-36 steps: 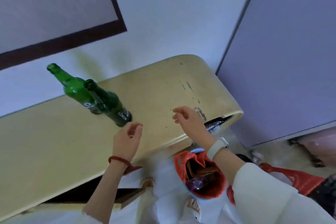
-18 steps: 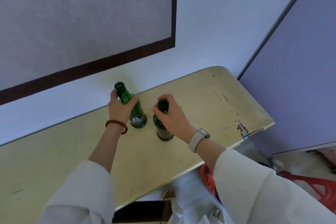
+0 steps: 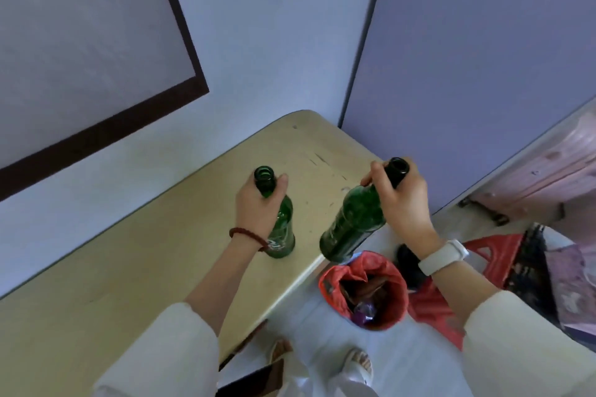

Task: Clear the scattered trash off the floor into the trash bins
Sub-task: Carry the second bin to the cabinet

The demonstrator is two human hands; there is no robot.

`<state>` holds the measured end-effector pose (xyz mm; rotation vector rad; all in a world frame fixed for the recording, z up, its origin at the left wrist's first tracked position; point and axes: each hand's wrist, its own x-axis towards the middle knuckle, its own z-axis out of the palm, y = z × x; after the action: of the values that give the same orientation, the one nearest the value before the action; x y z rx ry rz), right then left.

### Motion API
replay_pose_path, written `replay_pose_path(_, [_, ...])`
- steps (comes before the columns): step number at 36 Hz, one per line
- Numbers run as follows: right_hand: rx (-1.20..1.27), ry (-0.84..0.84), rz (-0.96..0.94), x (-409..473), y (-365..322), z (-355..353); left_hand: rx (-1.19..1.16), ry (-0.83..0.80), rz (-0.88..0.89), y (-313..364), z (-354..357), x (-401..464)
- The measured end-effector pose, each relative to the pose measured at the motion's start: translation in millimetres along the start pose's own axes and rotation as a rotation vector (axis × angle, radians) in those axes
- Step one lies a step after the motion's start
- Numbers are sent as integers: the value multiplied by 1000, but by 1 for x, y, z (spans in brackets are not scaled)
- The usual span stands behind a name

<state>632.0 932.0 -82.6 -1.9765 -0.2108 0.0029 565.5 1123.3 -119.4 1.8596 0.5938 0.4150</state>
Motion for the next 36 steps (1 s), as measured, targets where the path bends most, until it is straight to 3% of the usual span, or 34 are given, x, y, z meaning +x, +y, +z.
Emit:
replay_pose_path(8, [-70, 239, 227, -21, 92, -114, -76, -400, 1, 22, 123, -49])
replay_pose_path(14, [-37, 257, 405, -43, 196, -130, -8, -610, -110, -38, 207, -85])
replay_pose_path(27, [119, 224, 640, -59, 458, -47, 116, -411, -349, -299, 357, -109])
replay_pose_path(36, [144, 172, 599, -51, 514, -14, 167, -438, -279, -375, 387, -104])
